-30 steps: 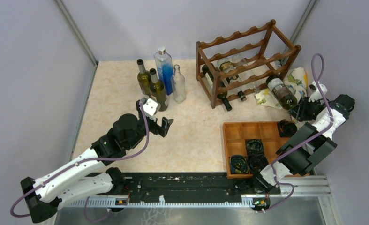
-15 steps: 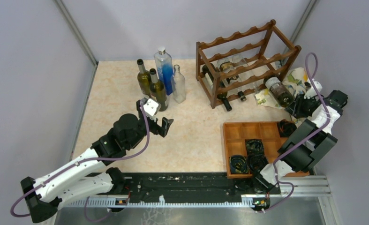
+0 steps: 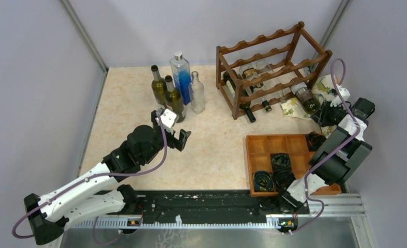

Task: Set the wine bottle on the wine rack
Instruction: Place the wine bottle in the wine rack.

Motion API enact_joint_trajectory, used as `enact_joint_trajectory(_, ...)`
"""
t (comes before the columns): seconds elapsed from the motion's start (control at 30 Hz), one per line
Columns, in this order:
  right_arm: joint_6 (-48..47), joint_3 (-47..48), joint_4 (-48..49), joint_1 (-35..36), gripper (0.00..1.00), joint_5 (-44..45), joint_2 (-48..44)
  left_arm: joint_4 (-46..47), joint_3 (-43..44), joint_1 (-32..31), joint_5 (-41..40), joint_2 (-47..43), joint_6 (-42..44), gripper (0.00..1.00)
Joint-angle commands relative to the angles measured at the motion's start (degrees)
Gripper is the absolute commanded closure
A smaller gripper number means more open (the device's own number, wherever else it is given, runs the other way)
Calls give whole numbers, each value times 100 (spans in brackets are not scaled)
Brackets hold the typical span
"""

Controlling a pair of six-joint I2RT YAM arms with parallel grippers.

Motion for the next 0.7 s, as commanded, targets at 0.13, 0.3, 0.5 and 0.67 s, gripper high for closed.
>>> enact_joint_trajectory(0.13, -197, 140, 1012, 145, 100, -684, 338, -72, -21, 26, -147, 99, 107, 6)
enact_joint_trajectory(0.3, -419, 223, 1225, 234, 100, -734, 533, -81, -23, 26, -204, 137, 166, 6)
enact_joint_trajectory(0.5, -439, 505, 1509, 327, 100, -807, 864, -86, -30, 26, -271, 128, 259, 6)
enact_joint_trajectory(0.67, -555, 797, 1628, 464, 100, -803, 1147, -91, -51, 26, -281, 165, 322, 6)
